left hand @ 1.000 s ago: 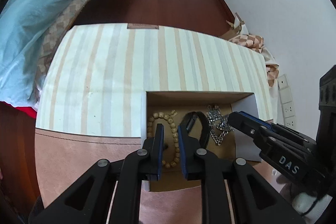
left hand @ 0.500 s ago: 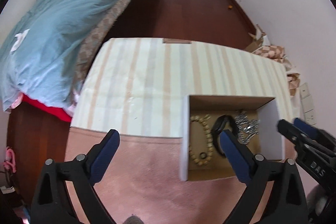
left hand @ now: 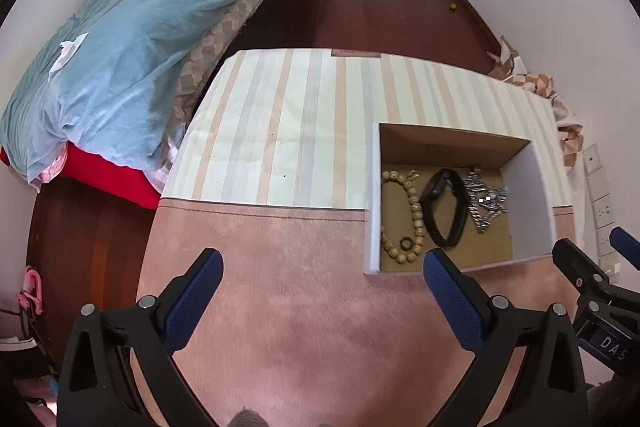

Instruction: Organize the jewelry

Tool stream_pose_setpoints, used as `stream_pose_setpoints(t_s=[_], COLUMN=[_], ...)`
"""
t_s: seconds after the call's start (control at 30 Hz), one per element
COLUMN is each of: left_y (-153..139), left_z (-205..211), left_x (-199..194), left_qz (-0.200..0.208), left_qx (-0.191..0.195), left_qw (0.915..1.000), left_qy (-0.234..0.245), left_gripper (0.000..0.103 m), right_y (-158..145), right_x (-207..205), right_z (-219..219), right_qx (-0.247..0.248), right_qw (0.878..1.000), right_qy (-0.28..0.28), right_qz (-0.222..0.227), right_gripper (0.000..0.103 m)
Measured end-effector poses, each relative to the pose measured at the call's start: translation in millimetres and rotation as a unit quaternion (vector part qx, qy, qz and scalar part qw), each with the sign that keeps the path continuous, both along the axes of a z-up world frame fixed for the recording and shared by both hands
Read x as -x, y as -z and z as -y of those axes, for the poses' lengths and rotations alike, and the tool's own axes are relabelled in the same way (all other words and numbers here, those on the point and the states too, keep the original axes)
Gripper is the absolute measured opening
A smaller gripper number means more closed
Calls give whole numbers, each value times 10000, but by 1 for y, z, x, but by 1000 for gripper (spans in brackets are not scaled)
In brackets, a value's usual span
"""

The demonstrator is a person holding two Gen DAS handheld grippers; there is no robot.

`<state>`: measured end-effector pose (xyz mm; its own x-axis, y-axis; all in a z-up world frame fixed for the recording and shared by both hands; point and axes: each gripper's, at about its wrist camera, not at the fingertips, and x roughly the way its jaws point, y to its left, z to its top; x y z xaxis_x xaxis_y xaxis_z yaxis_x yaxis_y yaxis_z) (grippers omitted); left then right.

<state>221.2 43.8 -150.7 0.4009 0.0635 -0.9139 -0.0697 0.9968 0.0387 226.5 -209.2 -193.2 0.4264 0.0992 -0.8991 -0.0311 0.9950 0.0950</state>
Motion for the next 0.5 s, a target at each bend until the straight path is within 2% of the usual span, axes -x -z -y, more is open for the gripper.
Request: stream_pose_setpoints(t_s=[0.27, 0.5], left_y=[-64, -124], left_z=[3, 4], left_x=[46, 98], left_qz=[533, 1011], left_qx=[147, 197], left_qw=[9985, 9946], left_qy=[51, 119], left_gripper=[102, 102], right_y=[-63, -127], right_x=[45, 104], right_z=[9, 21], right_qx=[-32, -22], right_qw=[9987, 9946], right_qy=[136, 255], right_qz=[496, 1003], right_gripper=[101, 101])
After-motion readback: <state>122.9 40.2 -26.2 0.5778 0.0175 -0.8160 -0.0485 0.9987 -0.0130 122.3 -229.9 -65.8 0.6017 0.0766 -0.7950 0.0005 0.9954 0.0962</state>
